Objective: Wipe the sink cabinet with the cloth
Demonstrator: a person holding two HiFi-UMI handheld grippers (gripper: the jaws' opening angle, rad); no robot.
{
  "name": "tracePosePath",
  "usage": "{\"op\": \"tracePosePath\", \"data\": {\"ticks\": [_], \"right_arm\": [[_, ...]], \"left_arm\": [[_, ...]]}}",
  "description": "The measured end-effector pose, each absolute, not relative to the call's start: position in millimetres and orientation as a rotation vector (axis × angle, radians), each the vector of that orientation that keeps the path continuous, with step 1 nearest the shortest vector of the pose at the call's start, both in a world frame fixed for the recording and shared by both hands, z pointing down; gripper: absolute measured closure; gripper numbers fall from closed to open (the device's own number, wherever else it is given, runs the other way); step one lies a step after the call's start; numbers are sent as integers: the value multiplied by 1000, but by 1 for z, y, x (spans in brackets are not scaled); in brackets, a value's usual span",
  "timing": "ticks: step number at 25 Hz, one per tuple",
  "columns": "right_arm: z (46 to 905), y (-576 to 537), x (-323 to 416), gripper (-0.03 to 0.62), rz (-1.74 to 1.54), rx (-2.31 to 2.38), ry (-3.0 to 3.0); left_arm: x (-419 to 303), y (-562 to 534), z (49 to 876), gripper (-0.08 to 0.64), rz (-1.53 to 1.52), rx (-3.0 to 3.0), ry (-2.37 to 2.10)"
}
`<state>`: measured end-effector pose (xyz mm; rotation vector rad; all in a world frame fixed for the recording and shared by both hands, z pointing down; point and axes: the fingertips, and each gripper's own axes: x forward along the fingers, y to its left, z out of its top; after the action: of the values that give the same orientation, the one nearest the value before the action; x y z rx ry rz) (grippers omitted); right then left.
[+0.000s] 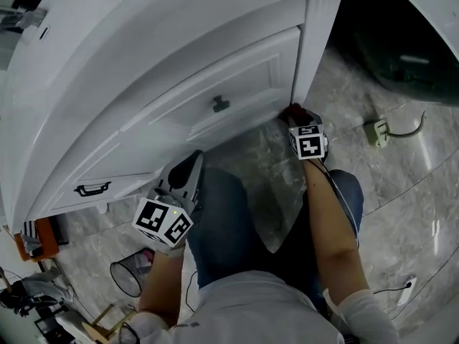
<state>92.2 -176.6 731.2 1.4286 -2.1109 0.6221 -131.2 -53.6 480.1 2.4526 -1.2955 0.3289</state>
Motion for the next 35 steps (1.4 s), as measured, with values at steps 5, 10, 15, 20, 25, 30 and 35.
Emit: {"op": "tracePosePath", "data": {"ticks": [5, 10, 15, 20, 25, 30, 35], "right_arm": [[737, -176, 91, 491, 697, 1482, -2112], [745, -175, 91, 493, 781, 1529, -2120], [745, -172, 87, 497, 884, 1542, -2129], [748, -170, 83, 497, 919, 1535, -2127], [750, -167, 77, 497, 970, 1523, -2145], [758, -148, 31, 497, 955, 1348, -2205], [758, -141, 9, 497, 1013, 1307, -2221]], "left_arm": [[-146, -47, 488, 549, 333, 2423, -1380], [-159, -45, 488, 549, 285, 2399, -1412], [-169, -46, 490, 549, 241, 2352, -1434], [-170, -46, 490, 549, 242, 2361, -1443], [-170, -46, 491, 549, 227, 2366, -1443], [-169, -45, 491, 549, 231, 2370, -1437], [-172, -45, 491, 549, 248, 2370, -1437]]}}
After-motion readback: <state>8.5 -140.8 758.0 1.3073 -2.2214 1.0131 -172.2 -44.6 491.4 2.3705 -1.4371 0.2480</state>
